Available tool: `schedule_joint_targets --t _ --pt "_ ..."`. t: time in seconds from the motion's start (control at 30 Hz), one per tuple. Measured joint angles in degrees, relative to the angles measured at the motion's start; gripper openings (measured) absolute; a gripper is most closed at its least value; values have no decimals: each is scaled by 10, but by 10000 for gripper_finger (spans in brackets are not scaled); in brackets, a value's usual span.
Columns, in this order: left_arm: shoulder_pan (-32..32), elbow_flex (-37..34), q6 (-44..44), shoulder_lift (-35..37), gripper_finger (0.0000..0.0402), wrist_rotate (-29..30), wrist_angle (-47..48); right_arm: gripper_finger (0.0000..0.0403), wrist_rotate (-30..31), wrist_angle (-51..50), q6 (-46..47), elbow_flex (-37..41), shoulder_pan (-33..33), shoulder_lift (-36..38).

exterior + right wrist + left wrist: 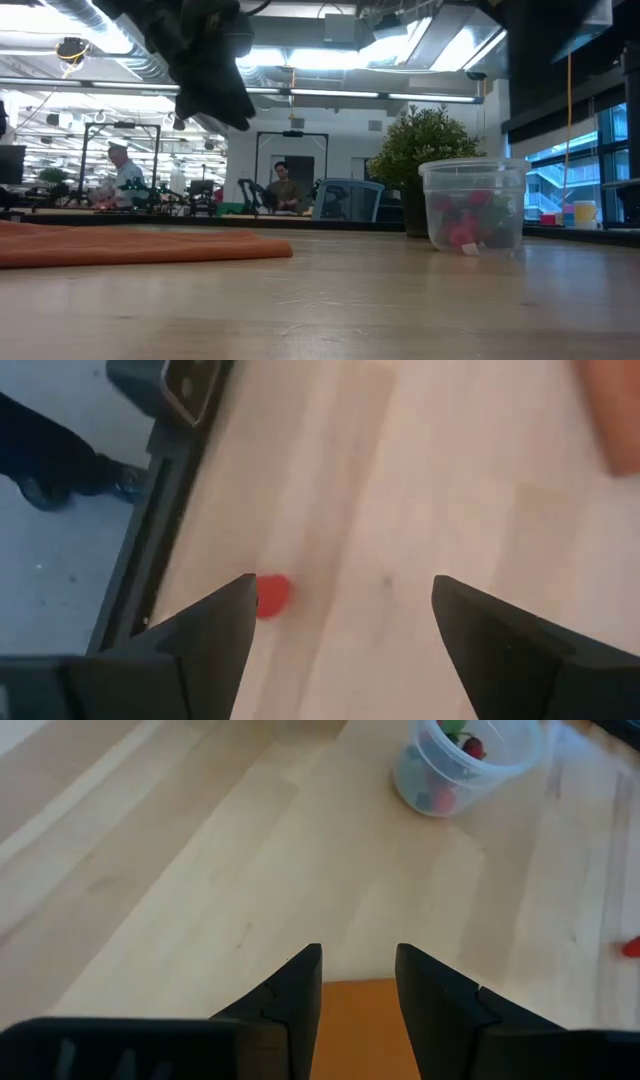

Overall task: Pick and placing Produce into tupperware
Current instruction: Put the red raspberry into the transparent container

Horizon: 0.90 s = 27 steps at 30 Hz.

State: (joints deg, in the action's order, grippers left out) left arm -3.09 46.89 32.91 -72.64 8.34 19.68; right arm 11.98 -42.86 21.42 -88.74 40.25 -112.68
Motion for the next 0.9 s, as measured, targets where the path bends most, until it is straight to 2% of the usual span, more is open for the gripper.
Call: schedule_joint_targets --t 0.2,0.4,0.9 --pt "-18 0 1 0 121 4 0 300 1 68 -6 0 28 -41" --pt "-28 0 11 0 121 33 0 298 13 76 9 0 32 -72" --pt "-27 0 12 0 121 37 2 241 11 24 43 0 30 -98"
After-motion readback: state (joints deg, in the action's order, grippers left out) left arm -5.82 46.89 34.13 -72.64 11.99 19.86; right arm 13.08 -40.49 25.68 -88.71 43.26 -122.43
